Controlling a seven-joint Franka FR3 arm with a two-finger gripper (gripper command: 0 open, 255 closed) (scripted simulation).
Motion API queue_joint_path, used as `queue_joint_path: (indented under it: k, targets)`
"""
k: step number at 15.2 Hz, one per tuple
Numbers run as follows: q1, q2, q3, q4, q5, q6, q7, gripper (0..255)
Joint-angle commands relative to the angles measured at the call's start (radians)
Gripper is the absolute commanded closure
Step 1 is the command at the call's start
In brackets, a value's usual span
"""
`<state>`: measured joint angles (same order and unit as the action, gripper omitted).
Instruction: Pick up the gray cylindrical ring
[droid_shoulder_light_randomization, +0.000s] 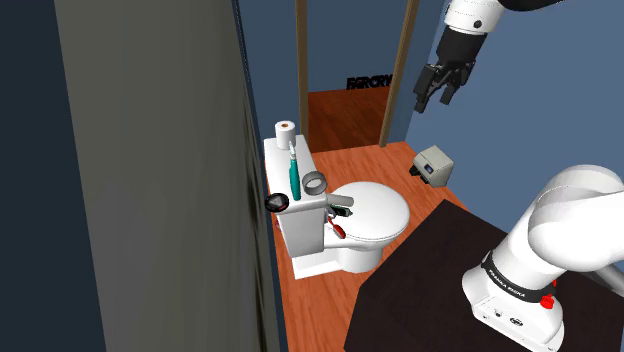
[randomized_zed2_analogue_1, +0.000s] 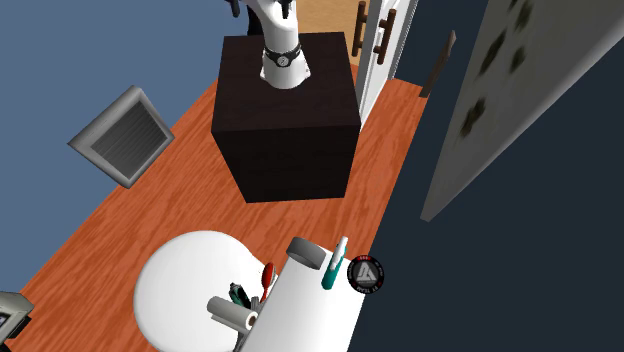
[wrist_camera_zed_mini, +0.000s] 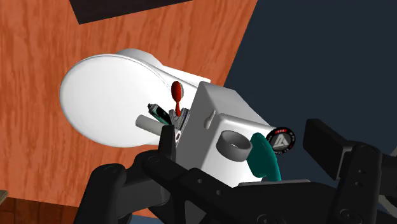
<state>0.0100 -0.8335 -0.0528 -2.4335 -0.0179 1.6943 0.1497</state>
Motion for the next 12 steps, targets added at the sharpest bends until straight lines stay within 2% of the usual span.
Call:
queue_joint_path:
  k: [1,6,12]
  targets:
    - [0.0,0.0,0.0,0.0,0.0,0.0,0.0,0]
    - [0.035,0.135,-0.058,-0.038,-0.03,0.171,-0.142,0]
    - [0.083,0.339,-0.122,-0.033,-0.041,0.367,-0.313,0]
